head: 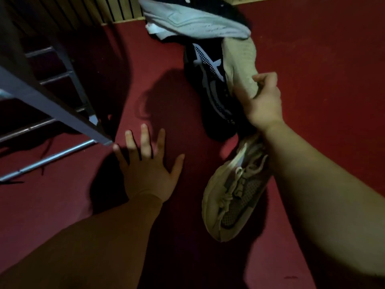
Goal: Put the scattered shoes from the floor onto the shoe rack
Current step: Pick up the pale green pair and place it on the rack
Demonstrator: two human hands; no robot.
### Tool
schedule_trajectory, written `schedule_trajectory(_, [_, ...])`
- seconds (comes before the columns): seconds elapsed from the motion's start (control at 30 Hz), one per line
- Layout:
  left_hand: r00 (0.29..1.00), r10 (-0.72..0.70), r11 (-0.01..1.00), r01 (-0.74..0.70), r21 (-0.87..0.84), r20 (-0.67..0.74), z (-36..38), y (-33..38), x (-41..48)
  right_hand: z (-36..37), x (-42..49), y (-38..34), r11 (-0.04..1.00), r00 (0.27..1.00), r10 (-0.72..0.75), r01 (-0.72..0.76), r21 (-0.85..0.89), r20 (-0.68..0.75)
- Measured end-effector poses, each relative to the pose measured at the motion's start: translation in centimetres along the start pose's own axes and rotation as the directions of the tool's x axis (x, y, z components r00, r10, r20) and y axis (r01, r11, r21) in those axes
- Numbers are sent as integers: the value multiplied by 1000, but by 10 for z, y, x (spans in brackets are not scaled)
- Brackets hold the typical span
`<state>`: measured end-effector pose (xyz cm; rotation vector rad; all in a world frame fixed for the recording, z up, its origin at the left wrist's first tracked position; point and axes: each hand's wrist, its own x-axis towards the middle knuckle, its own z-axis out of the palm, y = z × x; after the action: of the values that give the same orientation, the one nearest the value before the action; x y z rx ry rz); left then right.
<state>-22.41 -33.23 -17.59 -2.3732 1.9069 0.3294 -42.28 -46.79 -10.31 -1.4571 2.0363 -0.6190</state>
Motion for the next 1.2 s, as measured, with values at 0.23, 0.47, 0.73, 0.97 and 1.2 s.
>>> schedule_trajectory(0.23, [998, 12, 999, -14, -30, -67, 1, -1, -1, -35, -21, 31, 978, 997, -42, 29, -208, -59])
schedule_trajectory(0.47, [994, 8, 1000, -9, -8, -113, 4, -1, -3, -37, -29, 25, 983, 998, -29, 20, -184, -47])
schedule_trajectory(0.73, [991, 8, 1000, -7, 6, -134, 6, 0, -1, -68, -27, 55, 972, 968, 208, -220, -82, -140])
schedule_trajectory(0.97, [990, 9, 1000, -6, 19, -138, 5, 0, -2, -44, -16, 50, 915, 975, -17, -74, -396, -221])
schedule_trajectory(1.2, [990, 5, 1000, -5, 1, -140, 5, 0, -1, -49, 6, 37, 728, 972, 211, -225, -648, -101])
